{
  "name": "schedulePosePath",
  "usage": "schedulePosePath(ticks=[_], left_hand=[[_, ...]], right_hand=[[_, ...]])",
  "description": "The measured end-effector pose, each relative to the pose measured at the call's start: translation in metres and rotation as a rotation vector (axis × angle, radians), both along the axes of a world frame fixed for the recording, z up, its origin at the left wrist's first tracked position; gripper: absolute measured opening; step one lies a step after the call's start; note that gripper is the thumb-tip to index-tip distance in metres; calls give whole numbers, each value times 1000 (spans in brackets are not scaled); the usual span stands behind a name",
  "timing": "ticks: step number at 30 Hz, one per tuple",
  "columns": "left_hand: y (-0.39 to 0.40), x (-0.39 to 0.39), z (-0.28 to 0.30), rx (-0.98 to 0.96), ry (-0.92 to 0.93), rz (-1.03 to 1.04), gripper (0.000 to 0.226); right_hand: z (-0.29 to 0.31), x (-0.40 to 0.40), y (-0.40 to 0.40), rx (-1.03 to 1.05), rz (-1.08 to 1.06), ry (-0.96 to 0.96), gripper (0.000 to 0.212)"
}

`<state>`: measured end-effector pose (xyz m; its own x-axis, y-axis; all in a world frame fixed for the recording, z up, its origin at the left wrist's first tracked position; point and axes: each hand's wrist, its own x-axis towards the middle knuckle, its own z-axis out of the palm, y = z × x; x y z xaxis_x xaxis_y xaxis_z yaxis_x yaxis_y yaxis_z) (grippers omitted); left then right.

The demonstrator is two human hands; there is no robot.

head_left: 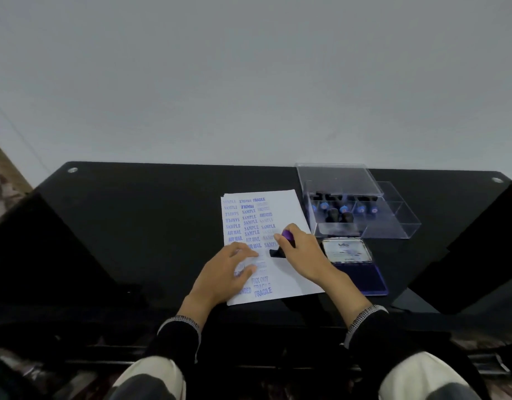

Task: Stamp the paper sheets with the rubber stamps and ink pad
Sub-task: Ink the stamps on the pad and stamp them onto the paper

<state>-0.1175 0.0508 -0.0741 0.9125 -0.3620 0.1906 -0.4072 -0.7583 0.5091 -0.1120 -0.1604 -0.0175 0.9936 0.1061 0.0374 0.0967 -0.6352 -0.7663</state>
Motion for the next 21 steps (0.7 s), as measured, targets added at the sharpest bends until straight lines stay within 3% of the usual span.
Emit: schedulePosePath(ticks=[21], left_hand=[[2, 5, -6, 136, -98, -55, 36]], right_hand=[[-5, 0, 12, -220, 53, -64, 25]])
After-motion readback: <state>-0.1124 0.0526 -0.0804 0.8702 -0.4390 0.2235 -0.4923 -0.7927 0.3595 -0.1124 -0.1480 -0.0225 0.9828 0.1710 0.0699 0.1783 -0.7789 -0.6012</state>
